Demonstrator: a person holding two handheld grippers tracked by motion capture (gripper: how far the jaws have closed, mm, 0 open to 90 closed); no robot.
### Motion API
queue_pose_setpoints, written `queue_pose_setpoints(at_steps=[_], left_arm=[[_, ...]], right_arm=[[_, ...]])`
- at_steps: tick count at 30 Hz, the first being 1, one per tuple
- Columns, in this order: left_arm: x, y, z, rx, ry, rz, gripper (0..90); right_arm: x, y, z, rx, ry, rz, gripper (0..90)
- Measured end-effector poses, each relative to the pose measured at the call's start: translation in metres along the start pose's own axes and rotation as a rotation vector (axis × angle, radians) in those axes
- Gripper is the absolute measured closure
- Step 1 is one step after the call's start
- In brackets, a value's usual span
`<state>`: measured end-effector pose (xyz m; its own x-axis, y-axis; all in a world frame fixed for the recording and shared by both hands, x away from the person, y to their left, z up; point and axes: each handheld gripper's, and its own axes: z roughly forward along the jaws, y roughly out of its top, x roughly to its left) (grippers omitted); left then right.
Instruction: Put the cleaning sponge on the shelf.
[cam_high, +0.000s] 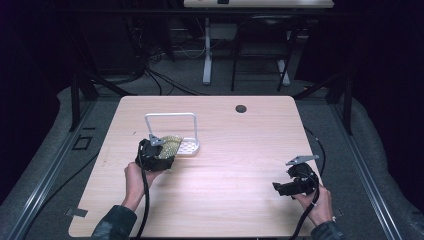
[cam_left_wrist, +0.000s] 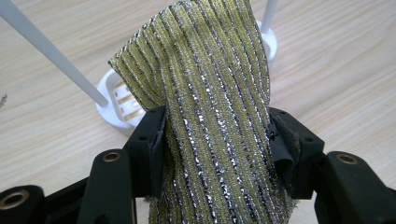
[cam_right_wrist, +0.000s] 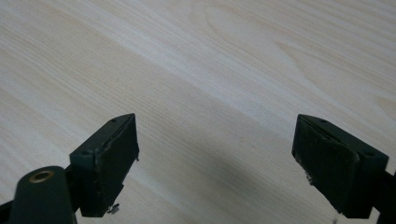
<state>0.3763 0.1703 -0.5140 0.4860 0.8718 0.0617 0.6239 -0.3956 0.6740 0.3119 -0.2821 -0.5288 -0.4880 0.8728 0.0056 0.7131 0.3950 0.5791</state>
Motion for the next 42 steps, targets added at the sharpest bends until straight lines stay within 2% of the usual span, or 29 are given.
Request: queue_pose_setpoints(at_steps=[24, 35, 42], left_arm=[[0.002, 0.013, 0.022, -0.016, 0.01, -0.013, 42.7], [0.003, 0.018, 0.037, -0.037, 0.034, -0.04, 42.4], [0.001, 0.02, 0.045, -0.029, 0.045, -0.052, 41.9]], right_arm=[[0.002, 0.001, 0.0, 0.003, 0.006, -0.005, 13.8], [0.003, 0.001, 0.001, 0.005, 0.01, -0.008, 13.9], [0.003, 0.001, 0.002, 0.001, 0.011, -0.011, 13.9]])
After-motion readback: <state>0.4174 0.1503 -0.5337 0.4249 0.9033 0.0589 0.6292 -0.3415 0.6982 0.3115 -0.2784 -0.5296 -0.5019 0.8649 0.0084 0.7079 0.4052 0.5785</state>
